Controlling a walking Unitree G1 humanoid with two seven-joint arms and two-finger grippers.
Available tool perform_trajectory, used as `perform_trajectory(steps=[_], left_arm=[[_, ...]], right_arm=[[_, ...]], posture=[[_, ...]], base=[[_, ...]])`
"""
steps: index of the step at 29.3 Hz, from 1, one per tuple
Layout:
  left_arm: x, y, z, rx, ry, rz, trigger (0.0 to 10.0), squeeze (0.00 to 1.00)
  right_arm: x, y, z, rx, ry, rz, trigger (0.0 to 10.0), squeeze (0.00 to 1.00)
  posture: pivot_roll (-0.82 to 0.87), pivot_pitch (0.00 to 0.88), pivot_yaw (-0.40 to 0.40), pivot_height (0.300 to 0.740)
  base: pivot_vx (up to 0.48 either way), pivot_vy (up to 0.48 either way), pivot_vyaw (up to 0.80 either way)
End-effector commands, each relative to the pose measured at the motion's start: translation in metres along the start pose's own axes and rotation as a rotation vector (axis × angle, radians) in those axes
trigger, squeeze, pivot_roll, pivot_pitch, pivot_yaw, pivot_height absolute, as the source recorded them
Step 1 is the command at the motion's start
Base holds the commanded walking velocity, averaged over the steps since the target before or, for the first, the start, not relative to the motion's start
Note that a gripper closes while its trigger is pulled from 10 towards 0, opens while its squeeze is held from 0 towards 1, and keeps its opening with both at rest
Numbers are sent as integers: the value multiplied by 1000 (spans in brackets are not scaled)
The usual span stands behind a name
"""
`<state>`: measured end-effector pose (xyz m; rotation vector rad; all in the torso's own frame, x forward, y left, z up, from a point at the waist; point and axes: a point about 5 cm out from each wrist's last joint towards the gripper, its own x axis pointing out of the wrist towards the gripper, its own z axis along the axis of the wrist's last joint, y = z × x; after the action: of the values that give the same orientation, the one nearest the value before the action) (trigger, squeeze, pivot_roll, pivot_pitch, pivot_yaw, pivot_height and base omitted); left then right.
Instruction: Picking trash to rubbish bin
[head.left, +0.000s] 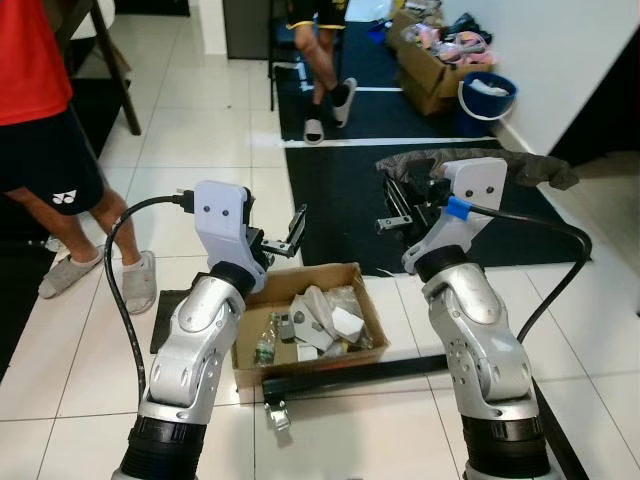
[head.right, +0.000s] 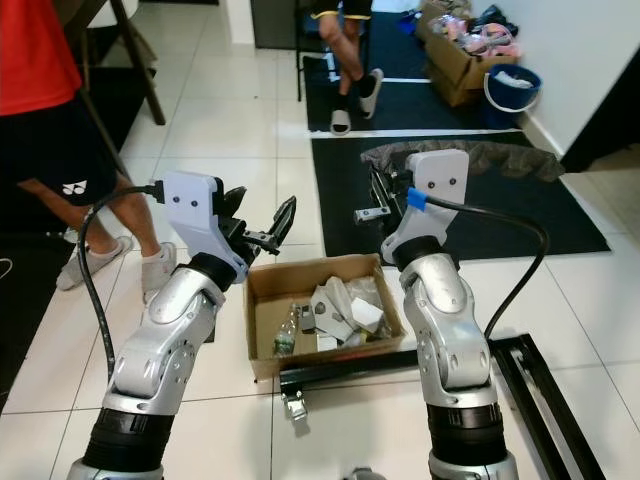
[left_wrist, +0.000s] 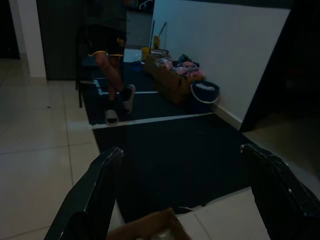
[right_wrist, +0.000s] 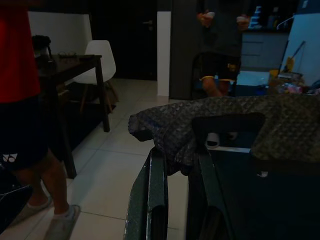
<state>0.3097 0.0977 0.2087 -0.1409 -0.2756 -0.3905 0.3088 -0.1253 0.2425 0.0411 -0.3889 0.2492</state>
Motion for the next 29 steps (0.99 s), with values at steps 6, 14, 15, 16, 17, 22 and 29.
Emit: perform_trajectory(steps=[6, 14, 15, 16, 17, 22, 29], left_arm=[[1, -5, -3, -14, 16, -15, 10000, 0], [1, -5, -3, -10, 15, -17, 10000, 0], [1, -5, -3, -10, 15, -17, 10000, 0], [1, -4, -3, -11, 5, -13, 10000, 0], [1, -4, -4, -6, 12, -12, 10000, 0], [0, -4, -4, 0, 18, -9, 10000, 0], [1, -4, -5, 8, 14, -9, 10000, 0]], right_arm=[[-4, -8, -4, -9, 16, -24, 10000, 0], [-4, -7, -5, -9, 19, -23, 10000, 0], [-4, -7, -5, -9, 19, -23, 10000, 0], [-4, -7, -6, -10, 21, -23, 10000, 0], [-4, -7, -6, -11, 22, -23, 10000, 0], [-4, -7, -7, -12, 24, -22, 10000, 0], [-4, -7, -8, -15, 29, -20, 10000, 0]], posture=[[-39, 159, -15, 740], [-37, 160, -16, 740], [-37, 160, -16, 740], [-37, 160, -14, 740], [-37, 160, -14, 740], [-37, 160, -14, 740], [-36, 159, -18, 740]], base=[[333, 0, 0], [326, 0, 0], [315, 0, 0], [0, 0, 0], [0, 0, 0], [0, 0, 0], [0, 0, 0]])
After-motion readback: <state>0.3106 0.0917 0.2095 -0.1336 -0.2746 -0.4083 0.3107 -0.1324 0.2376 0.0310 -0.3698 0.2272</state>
